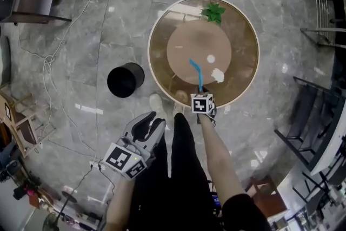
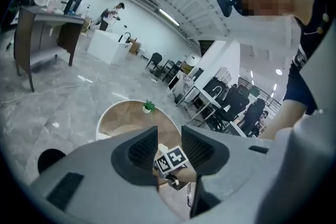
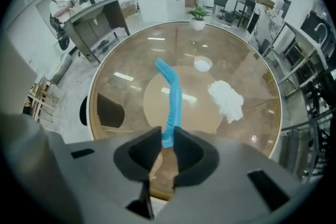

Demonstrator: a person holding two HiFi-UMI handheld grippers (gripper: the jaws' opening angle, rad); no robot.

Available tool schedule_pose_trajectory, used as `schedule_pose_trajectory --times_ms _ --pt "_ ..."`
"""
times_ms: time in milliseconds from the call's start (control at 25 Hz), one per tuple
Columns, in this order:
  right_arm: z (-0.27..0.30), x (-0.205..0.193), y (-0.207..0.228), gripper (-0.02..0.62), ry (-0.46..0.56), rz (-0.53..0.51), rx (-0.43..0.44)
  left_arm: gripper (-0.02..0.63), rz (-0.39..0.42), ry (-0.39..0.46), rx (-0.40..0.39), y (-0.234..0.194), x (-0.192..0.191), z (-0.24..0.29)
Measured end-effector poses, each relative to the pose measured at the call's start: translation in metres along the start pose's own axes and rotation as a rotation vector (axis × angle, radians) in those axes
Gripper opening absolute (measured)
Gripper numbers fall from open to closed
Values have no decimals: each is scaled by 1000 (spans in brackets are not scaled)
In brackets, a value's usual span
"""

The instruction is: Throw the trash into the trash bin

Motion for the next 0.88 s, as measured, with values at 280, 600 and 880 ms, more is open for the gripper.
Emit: schedule_pose_trajectory --times_ms 280,600,880 --pt "-21 27 -19 14 150 38 6 127 -94 -48 -51 -9 -29 -1" --pt "-48 95 -141 8 318 -145 204 127 -141 7 -2 -26 -17 -24" --pt "-73 131 -276 5 400 -403 478 127 -200 101 95 -54 -16 -70"
Point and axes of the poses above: the fingertips, and each gripper's own axes: z forward along the fingers, y to its right, x out of its top, the point moved 3 cm from there along -z, backward along the fingers, and after that the axes turned 1 degree about -x, right-handed, at the moved point
